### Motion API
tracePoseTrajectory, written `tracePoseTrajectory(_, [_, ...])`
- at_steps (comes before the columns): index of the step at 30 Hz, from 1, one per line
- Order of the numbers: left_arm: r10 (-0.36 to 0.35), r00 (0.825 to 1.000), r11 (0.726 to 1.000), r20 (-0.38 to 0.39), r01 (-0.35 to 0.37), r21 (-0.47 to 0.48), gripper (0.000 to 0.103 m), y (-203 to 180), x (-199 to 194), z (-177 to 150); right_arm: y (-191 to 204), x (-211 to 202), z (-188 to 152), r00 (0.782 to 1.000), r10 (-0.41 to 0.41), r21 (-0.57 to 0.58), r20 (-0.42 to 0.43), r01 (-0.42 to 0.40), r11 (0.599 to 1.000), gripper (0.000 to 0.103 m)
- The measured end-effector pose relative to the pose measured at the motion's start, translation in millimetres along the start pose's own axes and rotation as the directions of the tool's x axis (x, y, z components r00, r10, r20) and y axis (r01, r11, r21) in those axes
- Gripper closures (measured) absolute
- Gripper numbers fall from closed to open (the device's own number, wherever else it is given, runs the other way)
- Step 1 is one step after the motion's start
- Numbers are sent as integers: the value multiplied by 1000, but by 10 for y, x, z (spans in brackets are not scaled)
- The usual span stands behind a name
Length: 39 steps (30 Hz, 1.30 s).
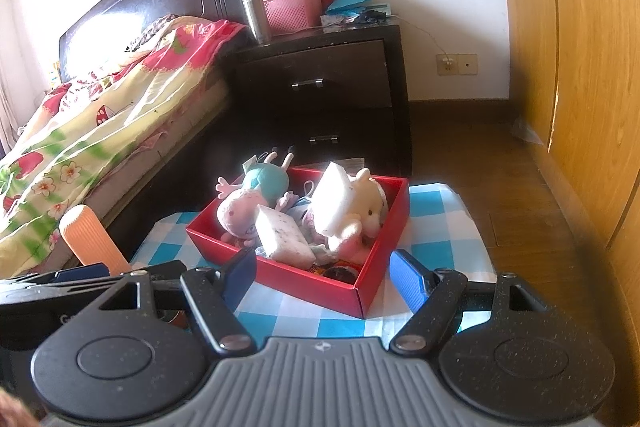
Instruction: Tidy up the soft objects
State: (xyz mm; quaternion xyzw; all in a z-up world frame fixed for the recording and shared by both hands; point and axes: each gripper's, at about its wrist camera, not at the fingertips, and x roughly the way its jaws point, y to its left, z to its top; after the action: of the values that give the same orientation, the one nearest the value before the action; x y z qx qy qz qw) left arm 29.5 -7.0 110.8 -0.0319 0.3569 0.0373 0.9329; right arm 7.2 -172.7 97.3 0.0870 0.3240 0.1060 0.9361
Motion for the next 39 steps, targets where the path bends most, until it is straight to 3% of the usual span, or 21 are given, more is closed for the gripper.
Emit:
tracePoseTrajectory(21, [21,999,999,48,-23,27,17,-46,-67,8,0,-31,18,1000,8,15,9,-8,1000,51])
tracePoseTrajectory(39, [-5,993,1000,117,2,28,15,-12,-124,-2,-16,-68,15,999,29,40,31,-30,999,51])
